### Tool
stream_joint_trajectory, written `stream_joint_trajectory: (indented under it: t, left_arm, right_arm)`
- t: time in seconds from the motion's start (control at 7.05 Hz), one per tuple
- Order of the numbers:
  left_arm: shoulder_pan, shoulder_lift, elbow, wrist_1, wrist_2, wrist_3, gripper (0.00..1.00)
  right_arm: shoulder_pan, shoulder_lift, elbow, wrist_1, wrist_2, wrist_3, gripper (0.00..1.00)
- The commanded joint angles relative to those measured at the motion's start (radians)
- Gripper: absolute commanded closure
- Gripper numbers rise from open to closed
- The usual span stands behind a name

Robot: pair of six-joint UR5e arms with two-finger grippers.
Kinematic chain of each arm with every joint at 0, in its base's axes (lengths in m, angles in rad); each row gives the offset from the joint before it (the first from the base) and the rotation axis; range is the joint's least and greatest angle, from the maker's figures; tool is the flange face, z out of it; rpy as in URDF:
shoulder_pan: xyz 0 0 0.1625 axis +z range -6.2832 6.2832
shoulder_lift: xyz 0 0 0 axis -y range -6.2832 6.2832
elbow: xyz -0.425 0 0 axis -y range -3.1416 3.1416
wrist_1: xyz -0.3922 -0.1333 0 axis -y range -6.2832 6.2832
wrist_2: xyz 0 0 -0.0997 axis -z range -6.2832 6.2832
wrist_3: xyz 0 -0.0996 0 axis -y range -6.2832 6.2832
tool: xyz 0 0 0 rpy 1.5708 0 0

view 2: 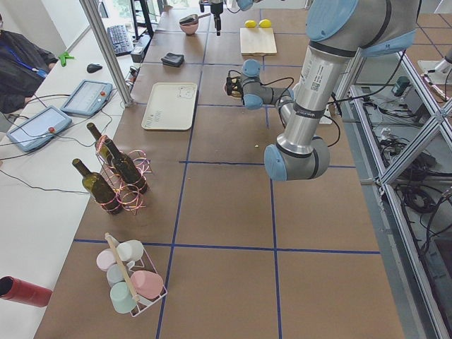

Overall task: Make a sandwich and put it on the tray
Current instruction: 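Lift the plate with the left gripper and carry it onto the tray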

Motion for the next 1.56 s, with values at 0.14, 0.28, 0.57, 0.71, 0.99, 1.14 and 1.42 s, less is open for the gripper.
stream_joint_trajectory:
  t: [0.14, 0.28, 0.57, 0.71, 0.99, 1.14, 1.42]
  left_arm:
    - [-0.134, -0.02, 0.021, -0.024, -0.038, -0.143, 1.0]
    - [-0.183, -0.063, 0.082, -0.024, -0.038, -0.224, 1.0]
    - [-0.244, -0.248, 0.318, 0.001, -0.036, -0.345, 1.0]
    - [-0.266, -0.293, 0.4, -0.001, -0.032, -0.37, 1.0]
    - [-0.309, -0.334, 0.538, -0.002, -0.032, -0.37, 1.0]
    - [-0.312, -0.339, 0.569, -0.009, -0.03, -0.37, 1.0]
    - [-0.312, -0.362, 0.659, -0.063, 0.002, -0.39, 1.0]
  right_arm:
    - [0.144, -0.097, 0.001, -0.002, 0.046, -0.2, 0.0]
    - [0.207, -0.132, -0.013, -0.013, 0.051, -0.328, 0.0]
    - [0.359, -0.18, -0.126, -0.01, 0.086, -0.565, 0.0]
    - [0.431, -0.188, -0.21, -0.004, 0.15, -0.655, 0.0]
    - [0.482, -0.191, -0.251, -0.001, 0.192, -0.664, 0.0]
    - [0.482, -0.196, -0.251, 0.001, 0.169, -0.661, 0.0]
    - [0.487, -0.194, -0.249, 0.001, 0.169, -0.635, 0.0]
